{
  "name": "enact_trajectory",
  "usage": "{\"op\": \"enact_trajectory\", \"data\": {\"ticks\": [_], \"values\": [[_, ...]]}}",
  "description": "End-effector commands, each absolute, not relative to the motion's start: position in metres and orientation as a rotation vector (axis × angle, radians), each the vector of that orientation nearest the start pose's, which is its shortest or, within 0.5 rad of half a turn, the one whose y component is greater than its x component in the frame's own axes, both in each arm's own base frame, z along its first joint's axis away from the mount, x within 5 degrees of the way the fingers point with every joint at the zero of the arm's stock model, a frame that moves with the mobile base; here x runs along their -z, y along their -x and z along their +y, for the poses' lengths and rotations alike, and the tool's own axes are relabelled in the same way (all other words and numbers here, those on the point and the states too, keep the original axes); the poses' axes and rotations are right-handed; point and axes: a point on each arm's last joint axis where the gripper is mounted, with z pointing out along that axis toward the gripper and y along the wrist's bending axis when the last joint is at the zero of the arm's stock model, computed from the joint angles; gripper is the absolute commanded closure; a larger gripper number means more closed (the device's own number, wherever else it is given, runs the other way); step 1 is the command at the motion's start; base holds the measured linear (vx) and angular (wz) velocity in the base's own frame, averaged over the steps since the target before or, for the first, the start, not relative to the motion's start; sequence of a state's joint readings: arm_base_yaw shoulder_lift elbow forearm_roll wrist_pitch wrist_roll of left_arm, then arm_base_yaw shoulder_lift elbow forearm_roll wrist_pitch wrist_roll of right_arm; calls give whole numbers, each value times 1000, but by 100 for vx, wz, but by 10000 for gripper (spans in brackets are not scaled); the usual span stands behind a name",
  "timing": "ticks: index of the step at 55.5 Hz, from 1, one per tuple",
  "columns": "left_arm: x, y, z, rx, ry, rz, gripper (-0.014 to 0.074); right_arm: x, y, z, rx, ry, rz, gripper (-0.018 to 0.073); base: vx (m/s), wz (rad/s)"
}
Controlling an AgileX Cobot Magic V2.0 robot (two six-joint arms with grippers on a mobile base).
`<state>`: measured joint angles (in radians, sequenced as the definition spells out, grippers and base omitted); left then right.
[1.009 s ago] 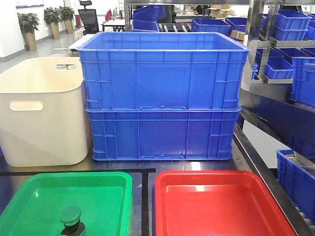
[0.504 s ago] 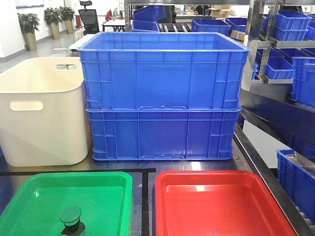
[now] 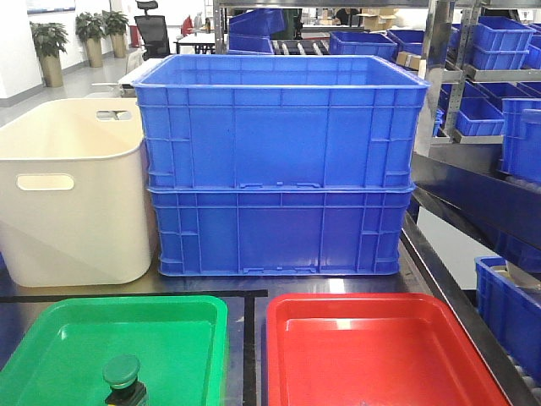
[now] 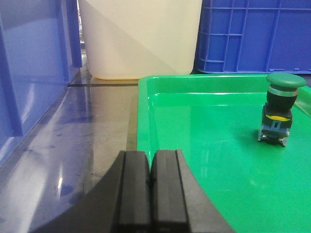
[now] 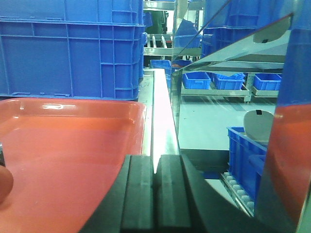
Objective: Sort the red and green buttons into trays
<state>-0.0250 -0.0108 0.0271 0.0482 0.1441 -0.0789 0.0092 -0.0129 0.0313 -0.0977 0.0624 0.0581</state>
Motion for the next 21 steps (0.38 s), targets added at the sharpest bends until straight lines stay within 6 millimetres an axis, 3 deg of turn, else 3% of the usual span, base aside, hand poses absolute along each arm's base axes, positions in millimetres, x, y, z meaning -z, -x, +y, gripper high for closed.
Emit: {"op": "enact_trajectory", "data": {"ticks": [1, 21], "values": [[-208, -55, -1, 50, 16, 1522, 603, -201, -56, 1, 38, 50, 1488, 568, 0, 0], [-208, -55, -1, 50, 16, 1522, 603, -201, -56, 1, 38, 50, 1488, 568, 0, 0]]}}
